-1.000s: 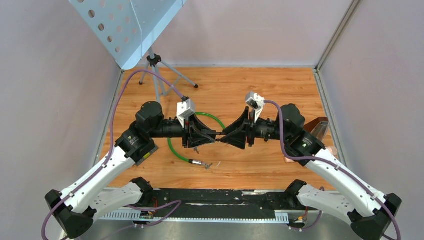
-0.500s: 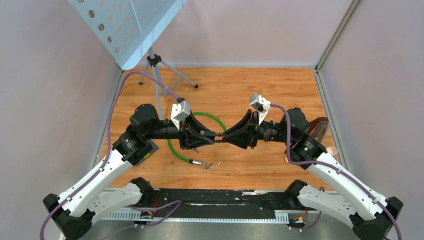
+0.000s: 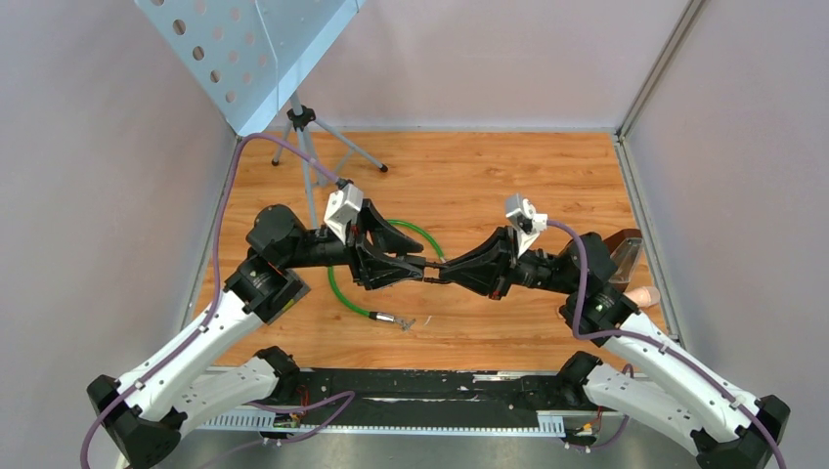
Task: Lock with the key
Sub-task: Lock the lock.
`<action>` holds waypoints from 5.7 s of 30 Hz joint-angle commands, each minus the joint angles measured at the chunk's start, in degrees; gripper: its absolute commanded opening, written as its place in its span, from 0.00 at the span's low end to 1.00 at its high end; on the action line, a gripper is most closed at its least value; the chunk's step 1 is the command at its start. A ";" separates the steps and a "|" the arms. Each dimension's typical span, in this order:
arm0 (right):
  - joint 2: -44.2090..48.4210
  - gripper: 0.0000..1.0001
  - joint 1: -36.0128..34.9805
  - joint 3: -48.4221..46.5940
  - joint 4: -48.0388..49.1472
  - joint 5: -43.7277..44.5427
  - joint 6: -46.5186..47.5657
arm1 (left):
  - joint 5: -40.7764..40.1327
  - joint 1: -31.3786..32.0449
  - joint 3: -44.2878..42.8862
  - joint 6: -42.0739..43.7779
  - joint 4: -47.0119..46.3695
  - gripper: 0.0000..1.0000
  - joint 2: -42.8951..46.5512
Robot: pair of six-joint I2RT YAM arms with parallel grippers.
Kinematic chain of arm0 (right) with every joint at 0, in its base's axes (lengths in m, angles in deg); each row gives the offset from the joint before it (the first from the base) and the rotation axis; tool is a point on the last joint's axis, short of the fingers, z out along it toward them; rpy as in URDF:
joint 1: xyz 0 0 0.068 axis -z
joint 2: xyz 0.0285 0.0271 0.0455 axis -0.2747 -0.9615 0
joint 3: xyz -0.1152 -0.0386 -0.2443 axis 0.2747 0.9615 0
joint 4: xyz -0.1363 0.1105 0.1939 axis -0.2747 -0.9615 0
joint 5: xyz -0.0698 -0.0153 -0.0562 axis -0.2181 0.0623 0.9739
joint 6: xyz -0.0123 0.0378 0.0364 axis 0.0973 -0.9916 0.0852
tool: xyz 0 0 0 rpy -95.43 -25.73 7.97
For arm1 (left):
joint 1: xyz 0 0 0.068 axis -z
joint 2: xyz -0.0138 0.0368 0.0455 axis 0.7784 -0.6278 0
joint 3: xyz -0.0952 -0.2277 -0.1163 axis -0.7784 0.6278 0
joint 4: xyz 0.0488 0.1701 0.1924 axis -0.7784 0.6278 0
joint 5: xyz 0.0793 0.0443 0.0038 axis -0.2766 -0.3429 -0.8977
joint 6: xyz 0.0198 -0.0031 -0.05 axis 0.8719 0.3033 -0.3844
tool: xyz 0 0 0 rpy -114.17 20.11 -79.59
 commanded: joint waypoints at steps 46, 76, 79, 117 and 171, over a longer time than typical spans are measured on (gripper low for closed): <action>6.13 0.62 -0.09 -5.02 -6.98 12.26 4.01 | -5.59 0.05 1.98 -7.02 -7.43 0.00 -1.43; 2.85 0.25 -0.09 -5.83 -13.08 6.91 6.90 | -2.11 -2.14 6.08 -16.16 -17.98 0.00 -0.39; 2.47 0.26 -0.09 -5.98 -12.48 6.63 6.73 | -1.47 -2.15 6.29 -16.38 -18.49 0.00 -0.34; -11.94 0.00 -6.61 -5.91 10.56 5.64 -1.47 | 1.07 -1.28 8.75 -24.73 -22.29 0.00 -8.35; -3.47 0.71 -10.05 3.36 9.29 45.31 -27.25 | -28.88 -0.65 11.12 -47.56 -20.05 0.00 -1.04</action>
